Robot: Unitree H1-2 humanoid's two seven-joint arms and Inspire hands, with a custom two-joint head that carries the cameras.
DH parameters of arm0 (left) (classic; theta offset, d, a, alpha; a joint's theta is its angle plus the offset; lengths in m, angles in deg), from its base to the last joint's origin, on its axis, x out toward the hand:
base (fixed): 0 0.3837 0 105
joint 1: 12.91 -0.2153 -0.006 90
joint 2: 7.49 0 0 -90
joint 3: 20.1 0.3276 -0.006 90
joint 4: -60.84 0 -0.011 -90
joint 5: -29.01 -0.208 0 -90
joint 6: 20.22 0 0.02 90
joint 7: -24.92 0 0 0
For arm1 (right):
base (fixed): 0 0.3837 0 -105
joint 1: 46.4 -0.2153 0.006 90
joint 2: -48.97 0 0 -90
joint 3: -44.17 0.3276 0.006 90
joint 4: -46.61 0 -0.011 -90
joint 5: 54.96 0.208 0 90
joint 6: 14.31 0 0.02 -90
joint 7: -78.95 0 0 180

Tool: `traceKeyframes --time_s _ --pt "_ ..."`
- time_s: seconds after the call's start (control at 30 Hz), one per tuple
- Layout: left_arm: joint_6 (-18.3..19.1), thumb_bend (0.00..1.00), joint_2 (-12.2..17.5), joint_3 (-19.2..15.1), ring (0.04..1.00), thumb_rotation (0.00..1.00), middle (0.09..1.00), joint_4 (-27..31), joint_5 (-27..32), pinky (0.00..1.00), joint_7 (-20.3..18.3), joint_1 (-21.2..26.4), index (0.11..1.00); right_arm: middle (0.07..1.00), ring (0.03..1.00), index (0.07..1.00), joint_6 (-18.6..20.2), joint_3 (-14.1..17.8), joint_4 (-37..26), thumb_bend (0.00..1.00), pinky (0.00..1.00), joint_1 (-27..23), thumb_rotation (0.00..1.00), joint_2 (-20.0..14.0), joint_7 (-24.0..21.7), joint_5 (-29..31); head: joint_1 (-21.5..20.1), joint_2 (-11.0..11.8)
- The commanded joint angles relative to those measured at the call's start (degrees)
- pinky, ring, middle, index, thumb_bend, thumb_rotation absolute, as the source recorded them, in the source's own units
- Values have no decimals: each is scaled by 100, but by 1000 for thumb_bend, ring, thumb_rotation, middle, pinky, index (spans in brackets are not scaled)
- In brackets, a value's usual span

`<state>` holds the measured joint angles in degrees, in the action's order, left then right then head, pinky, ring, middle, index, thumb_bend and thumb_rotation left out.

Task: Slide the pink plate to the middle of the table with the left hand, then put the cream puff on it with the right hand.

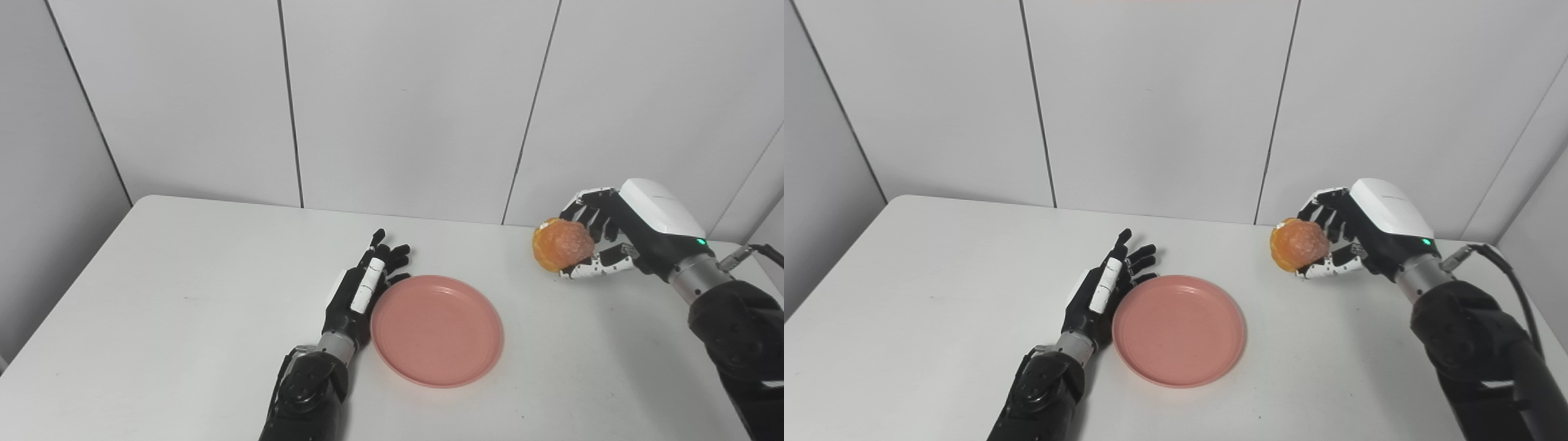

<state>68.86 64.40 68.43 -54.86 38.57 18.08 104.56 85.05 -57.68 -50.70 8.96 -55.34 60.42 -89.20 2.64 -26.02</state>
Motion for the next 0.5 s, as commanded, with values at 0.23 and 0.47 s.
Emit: traceKeyframes --time_s 0.23,0.47 --pt "256 917 46 -47 879 814 853 -263 18 803 -11 -252 995 433 366 510 45 -42 -510 527 299 -358 2 353 -31 -212 -209 55" --pt "310 913 81 -35 886 817 867 -158 5 799 -57 -286 995 438 374 510 -81 -216 -352 527 309 -459 1 717 -89 -361 -294 77"
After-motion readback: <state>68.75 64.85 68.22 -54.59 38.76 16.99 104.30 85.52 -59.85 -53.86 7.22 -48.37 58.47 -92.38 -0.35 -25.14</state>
